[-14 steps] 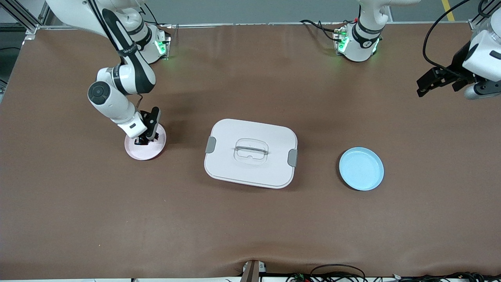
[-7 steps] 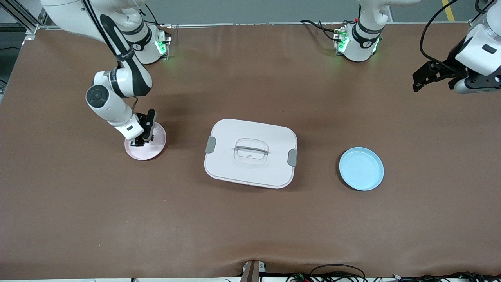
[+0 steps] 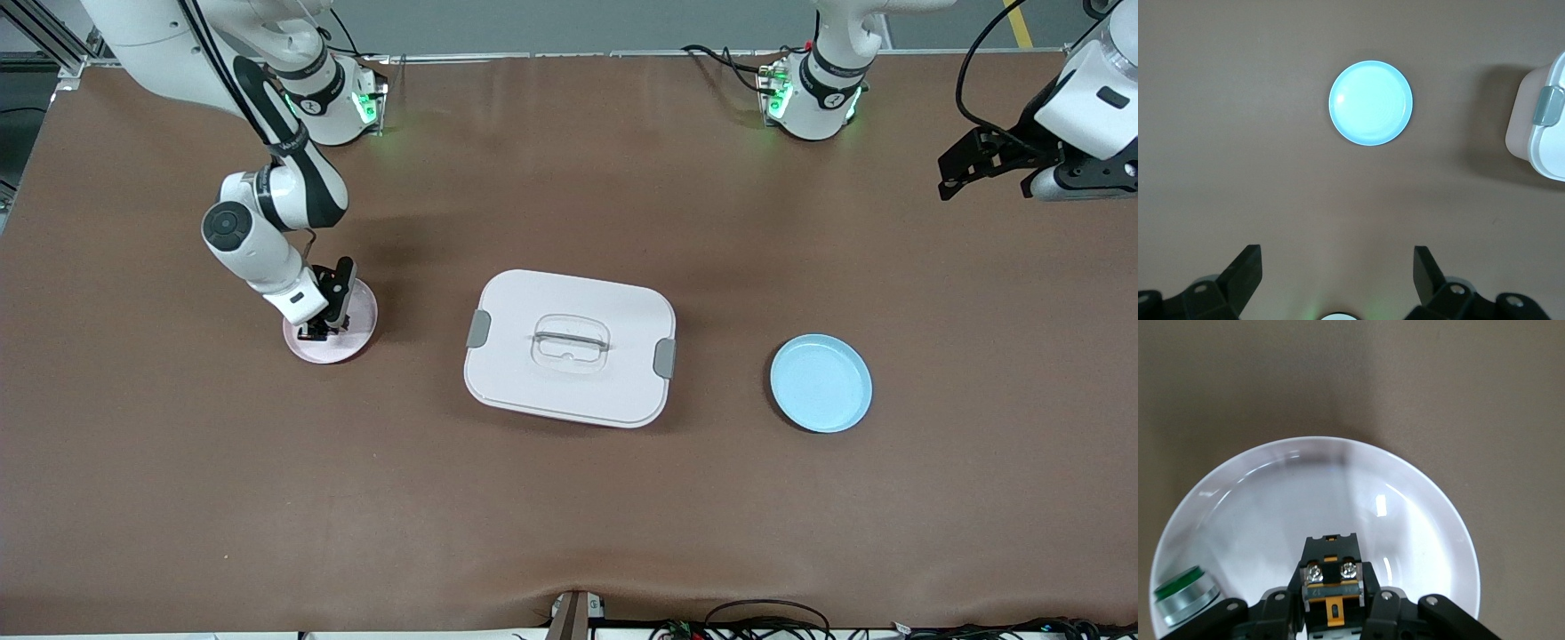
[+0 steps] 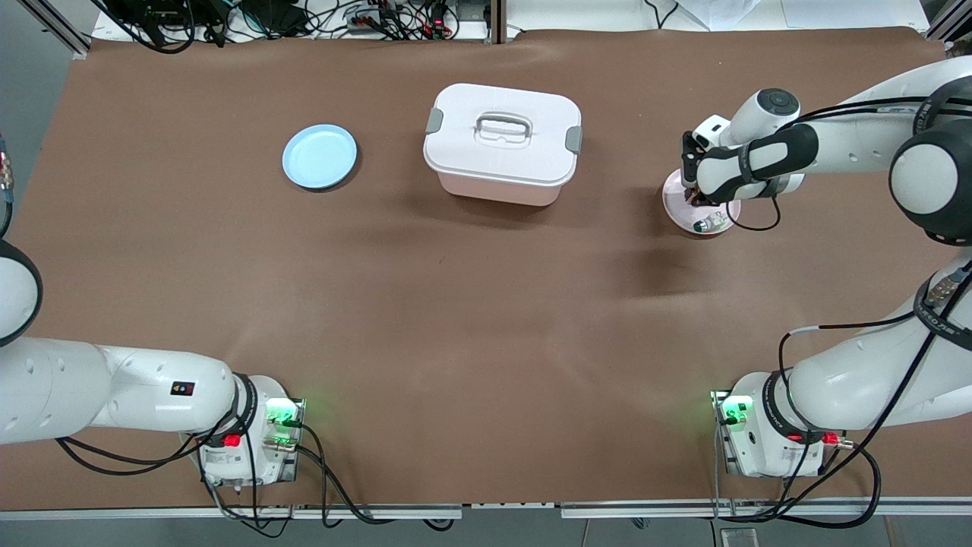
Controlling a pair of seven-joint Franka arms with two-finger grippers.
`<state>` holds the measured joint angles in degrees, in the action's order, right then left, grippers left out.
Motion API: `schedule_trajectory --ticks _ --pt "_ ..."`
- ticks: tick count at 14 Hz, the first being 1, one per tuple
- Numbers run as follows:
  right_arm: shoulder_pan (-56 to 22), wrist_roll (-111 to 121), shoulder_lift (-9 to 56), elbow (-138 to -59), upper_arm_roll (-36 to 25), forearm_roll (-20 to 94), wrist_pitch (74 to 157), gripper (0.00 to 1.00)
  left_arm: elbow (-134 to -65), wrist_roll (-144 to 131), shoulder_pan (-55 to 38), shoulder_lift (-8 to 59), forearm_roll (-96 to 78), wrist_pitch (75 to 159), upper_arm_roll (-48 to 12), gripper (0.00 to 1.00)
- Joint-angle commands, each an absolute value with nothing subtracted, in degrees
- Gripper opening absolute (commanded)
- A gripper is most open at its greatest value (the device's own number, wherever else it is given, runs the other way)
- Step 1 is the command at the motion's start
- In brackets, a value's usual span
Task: Transfer orange switch to right arm and place
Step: 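Lower the switch onto the white plate and open the right gripper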
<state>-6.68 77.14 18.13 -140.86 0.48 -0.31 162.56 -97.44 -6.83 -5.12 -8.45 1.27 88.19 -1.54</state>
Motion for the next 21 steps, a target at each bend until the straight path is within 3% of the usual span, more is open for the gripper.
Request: schedule_trajectory --ticks 1,2,3,8,13,21 --pt "-6.0 77.0 18.6 -140.1 1.1 -1.5 163.1 0.00 -97.0 -5.8 -5.2 -8.8 0.4 87.2 -1.3 1.00" --pt "-5.9 76.7 18.6 -139.7 1.1 -1.5 162.9 0.07 -96.9 -5.8 -5.2 -8.8 0.4 87.2 -1.3 1.00" --pt "-6.0 77.0 18.5 -139.1 1.1 -1.5 162.6 0.99 -96.9 -5.8 -5.1 -8.8 0.4 87.2 -1.2 1.00" --pt "-6.1 76.8 17.8 -138.3 1.1 -1.5 160.8 1.00 -96.9 -6.5 -4.8 -9.4 0.4 87.2 -1.0 1.00" --pt "-5.6 73.1 14.8 -134.5 1.1 -0.6 148.0 1.00 -96.8 -6.2 -4.9 -9.7 0.4 87.4 -1.1 1.00" --pt "-4.7 53.9 11.7 -111.9 0.8 -1.2 109.3 1.00 -95.4 -6.0 -4.8 -9.9 0.4 86.7 -0.8 1.00"
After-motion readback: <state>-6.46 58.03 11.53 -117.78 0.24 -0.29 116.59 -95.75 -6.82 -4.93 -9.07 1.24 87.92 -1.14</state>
